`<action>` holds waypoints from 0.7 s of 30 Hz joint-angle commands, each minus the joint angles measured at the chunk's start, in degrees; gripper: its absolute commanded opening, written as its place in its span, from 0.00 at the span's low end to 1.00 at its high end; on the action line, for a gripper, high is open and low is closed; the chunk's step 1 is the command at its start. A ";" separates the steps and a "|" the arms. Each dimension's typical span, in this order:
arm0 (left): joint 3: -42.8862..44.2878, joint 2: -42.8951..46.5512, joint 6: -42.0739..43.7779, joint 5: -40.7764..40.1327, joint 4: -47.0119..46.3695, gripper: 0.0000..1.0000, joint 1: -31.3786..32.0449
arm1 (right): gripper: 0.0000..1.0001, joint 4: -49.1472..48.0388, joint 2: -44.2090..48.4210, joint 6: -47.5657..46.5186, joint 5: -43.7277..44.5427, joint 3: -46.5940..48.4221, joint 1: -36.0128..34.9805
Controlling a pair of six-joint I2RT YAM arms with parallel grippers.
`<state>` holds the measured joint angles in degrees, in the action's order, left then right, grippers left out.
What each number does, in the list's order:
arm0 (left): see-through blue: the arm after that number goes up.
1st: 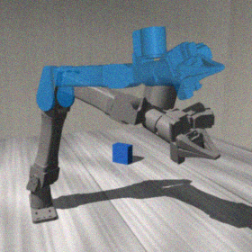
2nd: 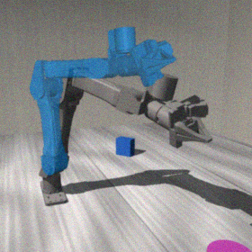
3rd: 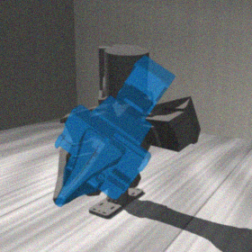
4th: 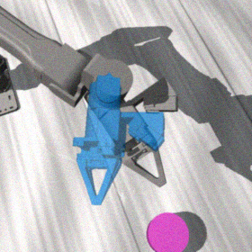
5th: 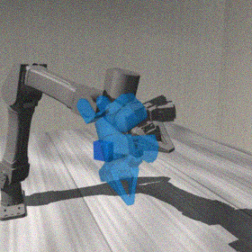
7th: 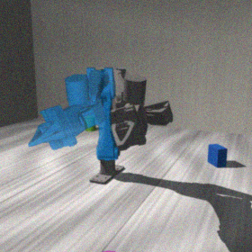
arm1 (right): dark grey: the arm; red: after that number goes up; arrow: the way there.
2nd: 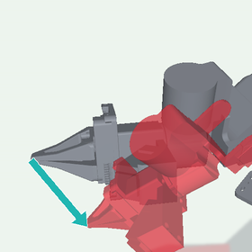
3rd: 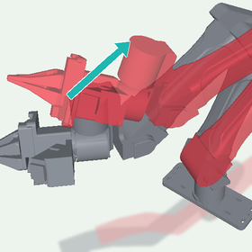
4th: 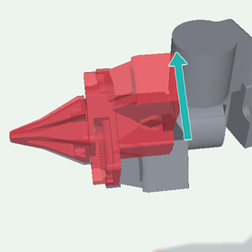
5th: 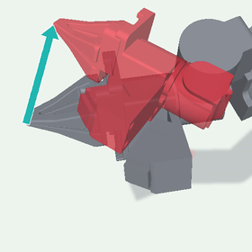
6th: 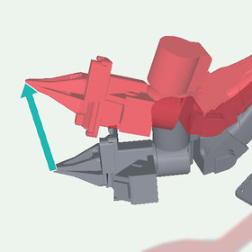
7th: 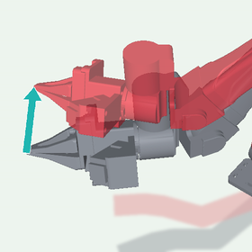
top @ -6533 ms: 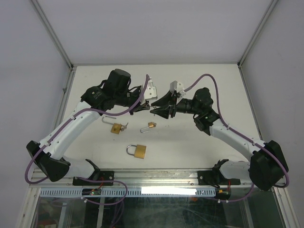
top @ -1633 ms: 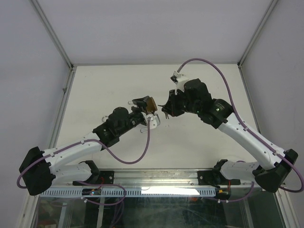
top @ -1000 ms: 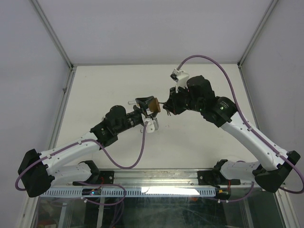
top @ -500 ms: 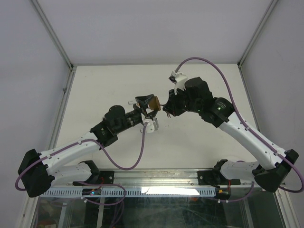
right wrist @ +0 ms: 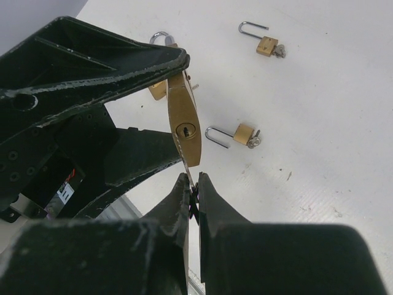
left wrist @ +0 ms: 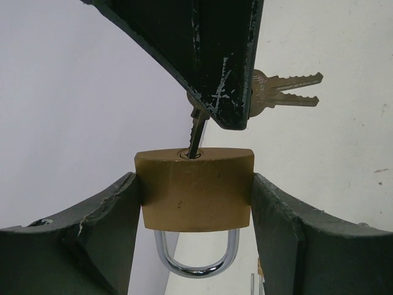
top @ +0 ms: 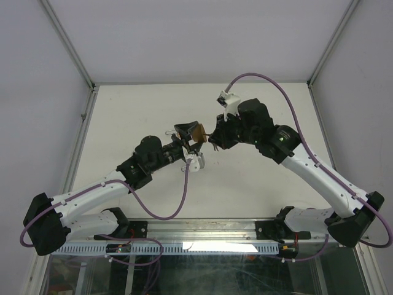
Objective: Unlock with the key
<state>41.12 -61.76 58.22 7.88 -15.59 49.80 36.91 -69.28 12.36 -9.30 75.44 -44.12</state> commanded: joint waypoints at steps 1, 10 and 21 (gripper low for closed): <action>4.08 1.38 3.84 2.26 -7.85 0.00 -0.03 | 0.00 -1.49 -0.81 -0.09 -0.50 3.29 -0.03; 3.57 1.38 8.71 2.40 -8.75 0.00 0.05 | 0.00 0.15 -1.64 -0.07 0.80 4.20 -0.01; 2.59 1.37 11.84 0.66 -10.32 0.00 0.05 | 0.00 0.66 -1.08 2.09 0.08 3.52 2.40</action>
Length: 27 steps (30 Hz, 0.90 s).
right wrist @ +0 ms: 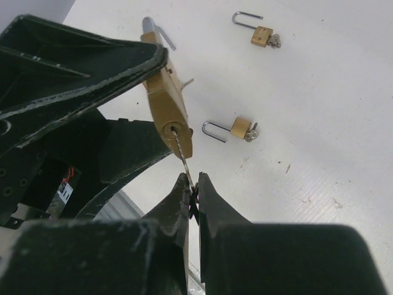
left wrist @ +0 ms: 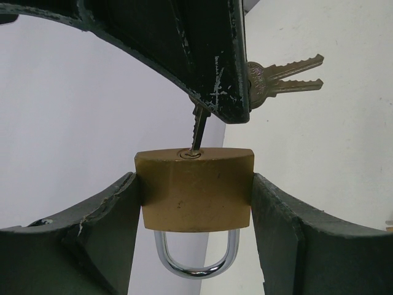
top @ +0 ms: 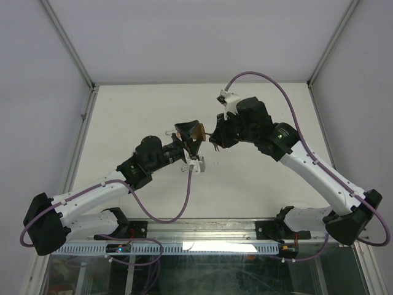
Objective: Unlock with the key
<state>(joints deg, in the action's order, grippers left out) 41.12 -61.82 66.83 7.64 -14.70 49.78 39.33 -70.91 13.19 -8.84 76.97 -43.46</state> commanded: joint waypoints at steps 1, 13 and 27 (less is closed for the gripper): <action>2.53 1.44 3.34 0.84 -11.23 0.00 0.06 | 0.00 -1.96 0.73 1.47 -0.84 1.82 2.06; 2.99 1.09 4.09 0.79 -9.50 0.00 0.09 | 0.00 -4.39 3.29 0.25 -8.04 -0.01 3.02; 3.31 0.91 5.44 0.30 -7.98 0.00 0.45 | 0.00 -0.90 2.56 0.53 -7.37 0.44 3.42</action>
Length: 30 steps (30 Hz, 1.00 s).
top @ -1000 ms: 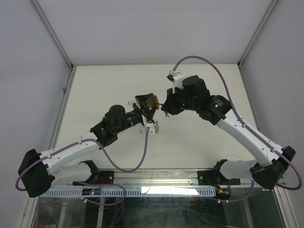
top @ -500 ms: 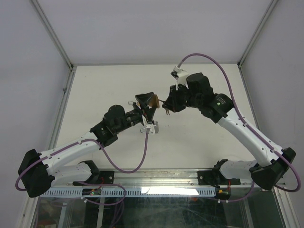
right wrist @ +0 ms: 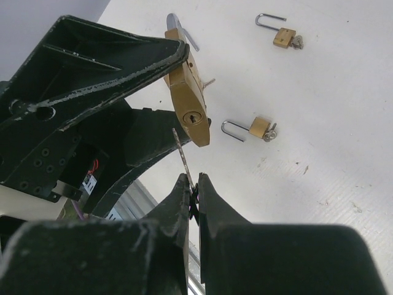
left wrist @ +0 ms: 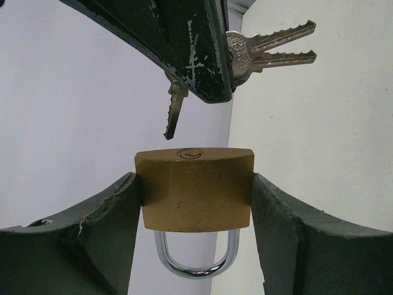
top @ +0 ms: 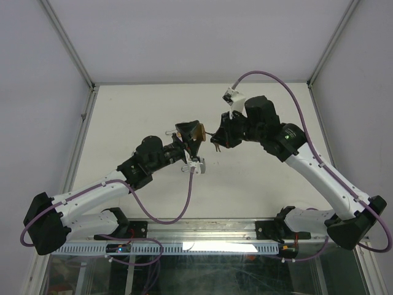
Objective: Unlock with the key
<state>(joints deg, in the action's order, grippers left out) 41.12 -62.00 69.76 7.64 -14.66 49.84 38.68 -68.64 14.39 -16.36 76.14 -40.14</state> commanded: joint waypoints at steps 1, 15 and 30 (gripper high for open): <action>3.29 1.09 2.66 0.21 -8.11 0.00 0.42 | 0.00 0.01 -0.06 -0.65 0.53 1.37 0.09; 3.20 0.66 3.83 0.71 -8.73 0.00 0.52 | 0.00 -1.20 -0.78 -0.44 -1.06 1.60 0.05; 2.82 0.74 4.95 1.17 -10.01 0.00 0.69 | 0.00 -1.98 -2.17 -0.14 -0.30 2.09 -0.01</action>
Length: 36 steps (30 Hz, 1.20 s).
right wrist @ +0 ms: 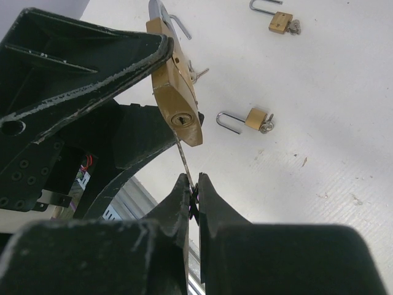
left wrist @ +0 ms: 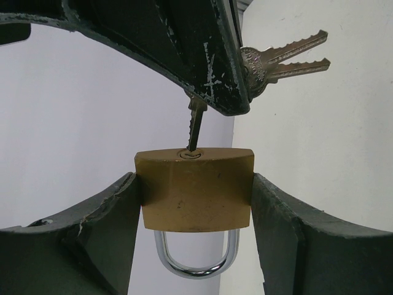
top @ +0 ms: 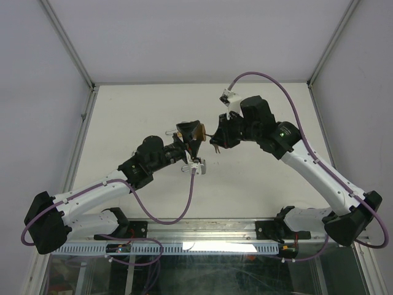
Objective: Unlock with the key
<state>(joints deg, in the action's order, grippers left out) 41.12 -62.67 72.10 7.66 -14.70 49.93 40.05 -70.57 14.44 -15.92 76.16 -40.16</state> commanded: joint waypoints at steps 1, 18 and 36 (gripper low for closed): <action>2.76 1.41 2.50 1.15 -10.04 0.00 0.60 | 0.00 -3.35 -0.33 -0.27 -0.76 2.00 0.08; 2.73 1.40 3.80 1.67 -10.20 0.00 0.80 | 0.00 -3.83 -1.10 0.02 0.12 2.42 0.08; 2.50 0.93 9.86 3.90 -10.64 0.00 0.78 | 0.00 -3.52 -2.68 -0.02 -2.91 5.87 0.06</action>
<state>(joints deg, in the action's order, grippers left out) 41.12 -62.70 78.65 7.79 -15.86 49.89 40.77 -73.21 14.55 -16.01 78.76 -39.99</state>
